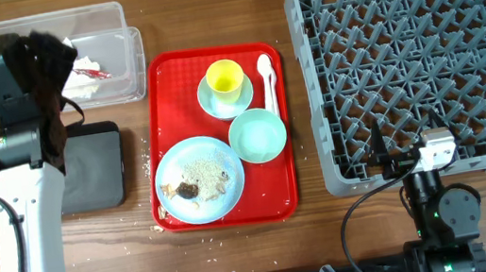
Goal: Sort waste into correct bins and load items into the dishwasher rack
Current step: 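Lift the wrapper and drop it into the clear bin, then reach the right gripper from the rack to the mint bowl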
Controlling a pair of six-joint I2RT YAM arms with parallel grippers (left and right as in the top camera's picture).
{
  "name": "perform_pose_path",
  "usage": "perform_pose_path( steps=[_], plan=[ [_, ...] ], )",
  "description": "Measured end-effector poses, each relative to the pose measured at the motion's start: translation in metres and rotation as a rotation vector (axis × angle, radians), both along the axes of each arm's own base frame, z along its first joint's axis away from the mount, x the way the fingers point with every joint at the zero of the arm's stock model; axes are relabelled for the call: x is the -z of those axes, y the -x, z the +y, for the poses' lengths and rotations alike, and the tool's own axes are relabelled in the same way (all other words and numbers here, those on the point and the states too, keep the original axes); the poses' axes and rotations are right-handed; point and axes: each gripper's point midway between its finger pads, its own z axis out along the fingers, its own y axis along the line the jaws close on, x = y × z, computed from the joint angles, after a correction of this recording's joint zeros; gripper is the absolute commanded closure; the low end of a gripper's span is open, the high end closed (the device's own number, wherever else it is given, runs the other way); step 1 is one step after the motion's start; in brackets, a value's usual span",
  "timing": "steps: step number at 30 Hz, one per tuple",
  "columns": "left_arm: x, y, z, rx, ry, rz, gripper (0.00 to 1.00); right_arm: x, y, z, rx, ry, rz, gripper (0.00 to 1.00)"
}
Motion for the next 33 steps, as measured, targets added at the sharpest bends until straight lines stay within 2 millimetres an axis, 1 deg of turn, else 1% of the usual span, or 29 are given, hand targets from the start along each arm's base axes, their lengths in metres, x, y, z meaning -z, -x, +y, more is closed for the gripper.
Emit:
perform_pose_path(
  steps=[1, 2, 5, 8, 11, 13, 15, 18, 33],
  plan=[
    [0.008, 0.005, -0.001, 0.001, 0.005, 0.037, 0.01, 0.000, 0.000, 0.000, 0.000, 0.000, 0.000, 0.00],
    [0.012, 0.008, -0.001, 0.005, 0.004, 0.061, 0.00, 0.000, 0.000, 0.000, 0.000, 0.000, 0.000, 0.00],
    [0.020, 0.015, -0.002, 0.001, 0.012, 0.104, 0.00, 0.000, 0.000, 0.000, 0.000, 0.000, 0.000, 0.00],
    [0.032, 0.028, 0.001, -0.018, 0.004, 0.175, 0.00, 0.000, 0.000, 0.000, 0.000, 0.000, 0.000, 0.00],
    [0.048, 0.049, 0.009, -0.061, -0.025, 0.282, 0.00, 0.000, 0.000, 0.000, 0.000, 0.000, 0.001, 0.00],
    [0.052, 0.055, 0.010, -0.068, -0.031, 0.317, 0.00, 0.000, 0.000, 0.000, 0.000, 0.000, 0.000, 0.00],
    [0.062, 0.071, 0.010, -0.075, -0.034, 0.393, 0.00, 0.000, 0.000, 0.000, 0.000, 0.000, 0.001, 0.00],
    [0.069, 0.081, 0.010, -0.076, -0.034, 0.444, 0.00, 0.000, 0.000, 0.000, 0.000, 0.000, 0.001, 0.00],
    [0.069, 0.082, 0.010, -0.076, -0.033, 0.449, 0.00, 0.000, 0.000, 0.000, -0.001, 0.000, 0.000, 0.00]
  ],
)
